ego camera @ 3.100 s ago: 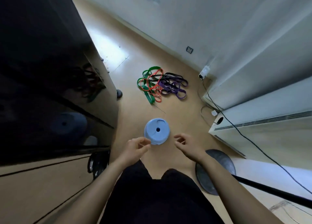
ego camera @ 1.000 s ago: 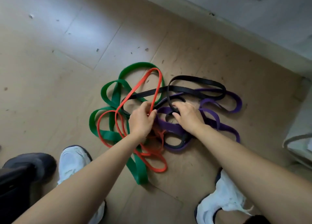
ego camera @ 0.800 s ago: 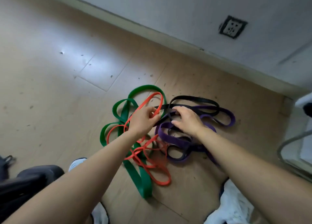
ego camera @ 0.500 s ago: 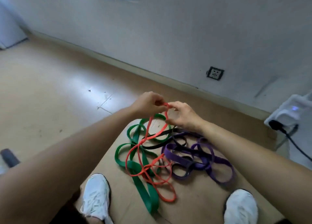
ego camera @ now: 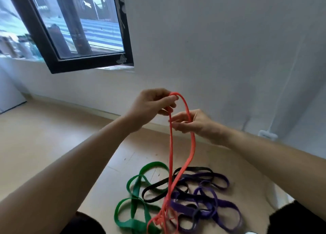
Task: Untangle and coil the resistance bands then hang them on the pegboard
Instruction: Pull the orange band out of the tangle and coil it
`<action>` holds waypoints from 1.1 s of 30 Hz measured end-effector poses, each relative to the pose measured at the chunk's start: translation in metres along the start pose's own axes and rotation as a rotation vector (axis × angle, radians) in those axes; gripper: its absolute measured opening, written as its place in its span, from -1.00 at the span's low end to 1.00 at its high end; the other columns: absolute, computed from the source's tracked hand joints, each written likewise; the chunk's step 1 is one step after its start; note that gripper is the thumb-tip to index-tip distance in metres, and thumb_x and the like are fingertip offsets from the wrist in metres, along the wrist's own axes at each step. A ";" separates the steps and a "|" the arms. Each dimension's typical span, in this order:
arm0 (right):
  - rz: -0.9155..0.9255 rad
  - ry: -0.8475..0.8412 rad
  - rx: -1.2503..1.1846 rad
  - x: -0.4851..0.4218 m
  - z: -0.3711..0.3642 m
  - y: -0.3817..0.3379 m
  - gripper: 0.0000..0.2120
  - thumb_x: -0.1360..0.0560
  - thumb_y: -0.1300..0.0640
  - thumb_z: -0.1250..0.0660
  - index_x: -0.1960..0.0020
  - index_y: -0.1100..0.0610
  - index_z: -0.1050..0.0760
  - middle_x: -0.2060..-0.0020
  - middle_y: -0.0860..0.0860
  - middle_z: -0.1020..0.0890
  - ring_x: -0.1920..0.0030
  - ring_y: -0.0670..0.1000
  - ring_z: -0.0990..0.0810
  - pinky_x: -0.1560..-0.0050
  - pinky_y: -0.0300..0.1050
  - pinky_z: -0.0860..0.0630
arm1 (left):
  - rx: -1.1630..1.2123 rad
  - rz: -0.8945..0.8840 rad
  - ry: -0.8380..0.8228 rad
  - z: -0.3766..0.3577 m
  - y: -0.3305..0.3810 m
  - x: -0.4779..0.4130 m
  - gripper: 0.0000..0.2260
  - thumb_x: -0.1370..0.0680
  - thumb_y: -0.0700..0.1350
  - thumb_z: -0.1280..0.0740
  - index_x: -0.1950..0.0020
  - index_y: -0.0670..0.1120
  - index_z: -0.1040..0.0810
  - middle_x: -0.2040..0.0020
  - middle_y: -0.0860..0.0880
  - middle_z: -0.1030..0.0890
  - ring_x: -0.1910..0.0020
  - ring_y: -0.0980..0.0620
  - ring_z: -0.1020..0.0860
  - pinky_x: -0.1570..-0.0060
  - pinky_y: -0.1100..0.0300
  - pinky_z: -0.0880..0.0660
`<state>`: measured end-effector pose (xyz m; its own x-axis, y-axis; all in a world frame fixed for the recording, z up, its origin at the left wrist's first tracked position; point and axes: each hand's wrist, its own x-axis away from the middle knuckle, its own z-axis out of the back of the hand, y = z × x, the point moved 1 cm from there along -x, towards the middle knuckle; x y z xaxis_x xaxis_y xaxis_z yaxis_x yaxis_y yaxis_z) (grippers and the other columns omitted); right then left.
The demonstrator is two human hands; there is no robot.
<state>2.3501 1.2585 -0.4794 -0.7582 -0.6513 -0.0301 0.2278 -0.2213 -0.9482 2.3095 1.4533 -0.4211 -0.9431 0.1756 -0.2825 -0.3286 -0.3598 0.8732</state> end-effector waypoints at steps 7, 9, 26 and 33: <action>-0.018 -0.037 -0.198 0.001 0.006 0.009 -0.75 -0.50 0.08 -0.40 -0.13 0.18 -0.62 0.06 0.06 -0.71 -0.04 0.08 -0.67 -0.21 0.05 -0.55 | 0.230 0.078 0.014 -0.020 -0.023 -0.014 -0.87 -0.63 -0.15 -0.33 -0.03 -0.18 -0.64 0.15 -0.09 -0.67 0.11 -0.04 -0.66 0.09 0.13 -0.63; -0.031 -0.039 -0.188 -0.008 0.008 0.025 -0.84 -0.54 0.16 -0.39 -0.08 0.20 -0.61 0.12 0.06 -0.68 0.03 0.06 -0.67 -0.14 -0.02 -0.58 | 0.310 0.132 0.031 -0.025 -0.040 -0.019 -0.88 -0.63 -0.17 -0.32 -0.01 -0.16 -0.64 0.15 -0.09 -0.66 0.10 -0.04 -0.65 0.09 0.15 -0.61; -0.184 -0.026 0.310 0.004 0.030 0.080 -0.91 -0.49 0.22 -0.48 0.01 0.11 -0.69 0.18 -0.02 -0.74 0.15 -0.11 -0.71 0.06 -0.23 -0.62 | 0.484 0.278 0.374 0.029 -0.101 0.001 -0.85 -0.68 -0.20 -0.23 -0.06 -0.17 -0.60 0.06 -0.07 -0.70 -0.01 -0.09 -0.69 -0.07 0.10 -0.62; -0.088 0.131 0.197 0.035 0.053 0.048 -0.90 -0.56 0.20 -0.42 -0.03 0.22 -0.65 0.17 0.16 -0.71 0.15 0.07 -0.72 0.02 -0.12 -0.67 | 0.251 0.353 0.279 0.060 -0.110 0.033 -0.88 -0.61 -0.20 -0.32 -0.07 -0.17 -0.63 0.00 -0.14 -0.69 -0.06 -0.12 -0.65 -0.15 0.03 -0.62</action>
<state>2.3673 1.1865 -0.5095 -0.8501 -0.5267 -0.0029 0.2625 -0.4189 -0.8693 2.3180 1.5539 -0.5027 -0.9833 -0.1808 -0.0184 0.0027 -0.1160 0.9932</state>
